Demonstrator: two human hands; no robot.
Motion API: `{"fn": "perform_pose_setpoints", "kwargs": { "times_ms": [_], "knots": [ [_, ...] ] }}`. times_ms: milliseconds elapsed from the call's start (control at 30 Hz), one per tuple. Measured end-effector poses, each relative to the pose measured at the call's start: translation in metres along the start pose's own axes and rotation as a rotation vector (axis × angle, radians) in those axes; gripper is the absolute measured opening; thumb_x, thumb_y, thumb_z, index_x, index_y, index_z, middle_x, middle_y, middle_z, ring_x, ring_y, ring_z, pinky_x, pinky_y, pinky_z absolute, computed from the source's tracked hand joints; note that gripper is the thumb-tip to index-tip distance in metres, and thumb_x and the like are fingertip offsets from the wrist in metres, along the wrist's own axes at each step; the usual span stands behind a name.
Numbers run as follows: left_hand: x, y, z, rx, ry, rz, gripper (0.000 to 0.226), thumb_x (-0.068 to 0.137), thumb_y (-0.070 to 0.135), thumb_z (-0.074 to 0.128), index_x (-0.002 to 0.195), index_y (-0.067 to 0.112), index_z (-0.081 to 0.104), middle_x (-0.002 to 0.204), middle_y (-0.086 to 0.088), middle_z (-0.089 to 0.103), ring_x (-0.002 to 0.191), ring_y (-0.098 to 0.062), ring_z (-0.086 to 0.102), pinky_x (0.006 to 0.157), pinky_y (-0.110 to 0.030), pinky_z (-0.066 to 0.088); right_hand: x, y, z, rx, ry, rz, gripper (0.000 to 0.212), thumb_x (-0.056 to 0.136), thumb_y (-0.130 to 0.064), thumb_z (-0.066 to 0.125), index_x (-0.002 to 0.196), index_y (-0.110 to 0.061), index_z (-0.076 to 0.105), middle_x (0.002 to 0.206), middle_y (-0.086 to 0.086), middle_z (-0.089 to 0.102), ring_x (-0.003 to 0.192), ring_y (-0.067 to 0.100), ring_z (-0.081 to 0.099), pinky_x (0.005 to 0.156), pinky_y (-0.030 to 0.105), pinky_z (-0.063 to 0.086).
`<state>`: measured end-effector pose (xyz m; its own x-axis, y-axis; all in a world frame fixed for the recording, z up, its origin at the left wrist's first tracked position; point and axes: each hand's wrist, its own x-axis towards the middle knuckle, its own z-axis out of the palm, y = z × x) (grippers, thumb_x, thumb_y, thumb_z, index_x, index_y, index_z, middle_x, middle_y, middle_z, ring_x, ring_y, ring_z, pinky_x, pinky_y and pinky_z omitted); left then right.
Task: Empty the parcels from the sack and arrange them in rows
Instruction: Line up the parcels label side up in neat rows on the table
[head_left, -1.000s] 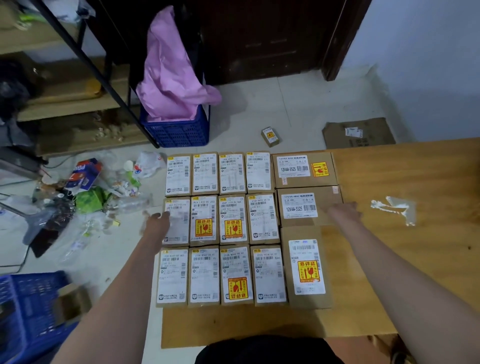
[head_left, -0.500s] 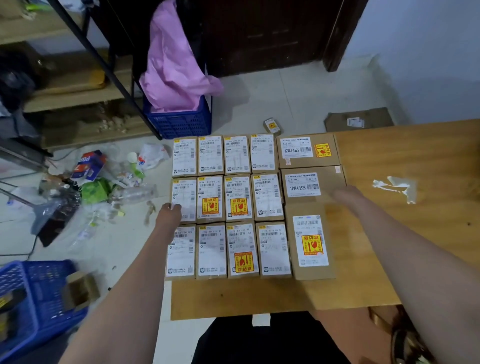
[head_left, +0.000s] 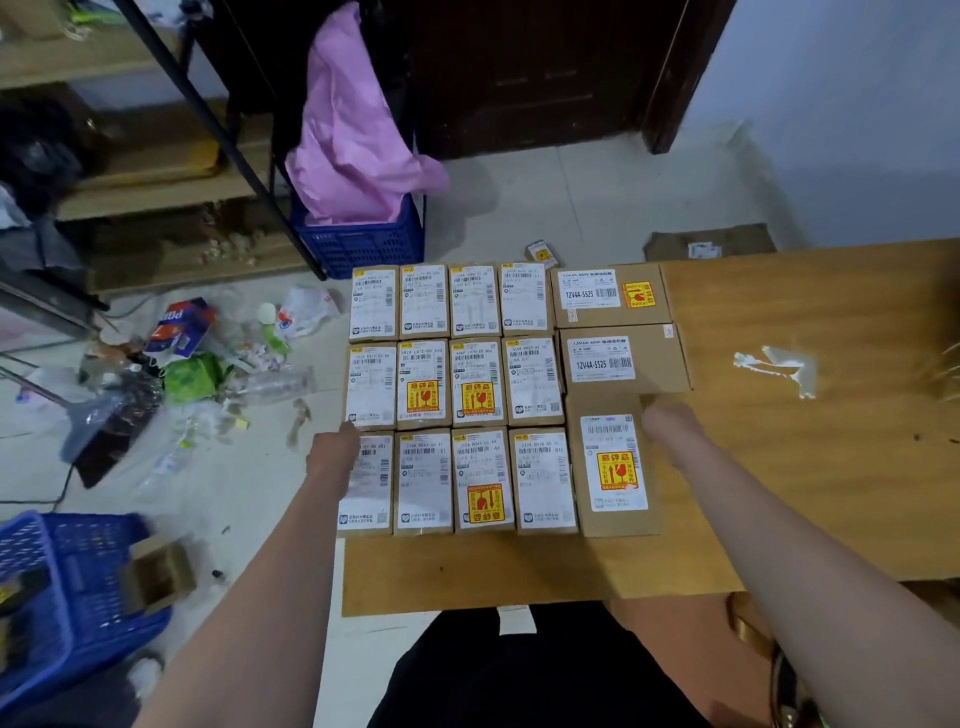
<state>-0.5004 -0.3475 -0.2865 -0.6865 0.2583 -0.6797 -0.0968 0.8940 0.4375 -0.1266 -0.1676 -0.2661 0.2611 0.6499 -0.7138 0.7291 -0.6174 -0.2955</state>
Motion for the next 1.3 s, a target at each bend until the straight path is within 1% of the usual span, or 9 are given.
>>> {"fn": "perform_pose_setpoints", "kwargs": {
  "times_ms": [100,200,267,433,567,767,1133,1233,1300],
  "knots": [
    [-0.014,-0.009,0.003,0.039,-0.021,-0.036,0.055,0.102,0.036,0.034,0.138,-0.005,0.044,0.136,-0.023,0.051,0.123,-0.038,0.051,0.096,-0.039,0.044,-0.014,0.007,0.016,0.068,-0.078,0.024,0.018,0.093,-0.010,0.045,0.077,-0.007,0.052,0.077,0.007,0.055,0.062,0.022,0.046,0.061,0.030,0.037],
    [-0.027,-0.011,0.008,0.046,-0.052,-0.032,0.056,0.103,0.035,0.035,0.141,-0.006,0.037,0.139,-0.022,0.047,0.125,-0.038,0.047,0.091,-0.039,0.040,-0.025,0.008,0.028,0.092,-0.063,0.046,0.024,0.093,-0.006,0.039,0.070,-0.010,0.044,0.067,0.004,0.042,0.055,0.018,0.031,0.053,0.028,0.026],
    [-0.030,-0.012,0.008,0.035,-0.067,-0.021,0.055,0.101,0.033,0.039,0.141,-0.005,0.038,0.140,-0.020,0.047,0.125,-0.040,0.048,0.090,-0.038,0.041,-0.025,0.009,0.034,0.079,-0.059,0.046,0.025,0.095,-0.008,0.040,0.071,-0.012,0.045,0.065,0.002,0.039,0.055,0.017,0.029,0.050,0.026,0.025],
    [-0.033,-0.025,0.001,0.010,-0.082,-0.003,0.053,0.101,0.032,0.039,0.140,-0.003,0.039,0.138,-0.020,0.047,0.121,-0.039,0.047,0.088,-0.039,0.039,-0.025,0.018,0.035,0.105,-0.107,0.008,0.021,0.093,-0.012,0.041,0.083,-0.013,0.059,0.078,0.005,0.055,0.069,0.020,0.045,0.061,0.029,0.037],
    [-0.039,-0.037,-0.003,-0.071,-0.088,-0.018,0.041,0.103,0.029,0.038,0.127,-0.003,0.047,0.095,-0.012,0.055,0.080,-0.026,0.054,0.063,-0.030,0.040,-0.023,0.027,0.033,0.179,-0.086,0.035,0.026,0.084,-0.013,0.044,0.099,-0.012,0.065,0.092,0.005,0.067,0.077,0.024,0.058,0.059,0.029,0.043],
    [-0.047,-0.045,-0.003,-0.157,-0.184,-0.065,0.042,0.102,0.034,0.042,0.130,0.003,0.045,0.098,-0.015,0.062,0.075,-0.026,0.062,0.051,-0.030,0.045,-0.035,0.024,0.037,0.096,-0.115,-0.023,0.030,0.080,-0.005,0.035,0.090,-0.014,0.061,0.078,0.006,0.046,0.065,0.019,0.031,0.054,0.027,0.027],
    [-0.048,-0.050,-0.015,-0.142,-0.289,-0.012,0.028,0.105,0.031,0.039,0.121,0.011,0.050,0.090,-0.007,0.062,0.077,-0.023,0.060,0.060,-0.033,0.046,-0.036,0.025,0.028,0.095,-0.138,-0.029,0.030,0.087,-0.011,0.041,0.100,-0.010,0.068,0.088,0.010,0.069,0.074,0.023,0.058,0.064,0.034,0.048],
    [-0.039,-0.050,-0.017,-0.104,-0.272,0.006,0.039,0.104,0.032,0.038,0.134,0.008,0.045,0.111,-0.013,0.062,0.085,-0.024,0.059,0.069,-0.036,0.046,-0.042,0.024,0.026,0.119,-0.100,-0.047,0.022,0.088,-0.009,0.045,0.096,-0.010,0.065,0.091,0.011,0.072,0.073,0.025,0.061,0.064,0.032,0.048],
    [-0.034,-0.050,-0.019,-0.048,-0.212,0.049,0.051,0.102,0.032,0.039,0.148,0.009,0.032,0.137,-0.016,0.051,0.107,-0.029,0.056,0.083,-0.039,0.045,-0.048,0.023,0.024,0.067,-0.040,-0.096,0.013,0.086,-0.007,0.047,0.087,-0.010,0.059,0.082,0.007,0.067,0.068,0.024,0.057,0.058,0.028,0.043]
  ]
}}
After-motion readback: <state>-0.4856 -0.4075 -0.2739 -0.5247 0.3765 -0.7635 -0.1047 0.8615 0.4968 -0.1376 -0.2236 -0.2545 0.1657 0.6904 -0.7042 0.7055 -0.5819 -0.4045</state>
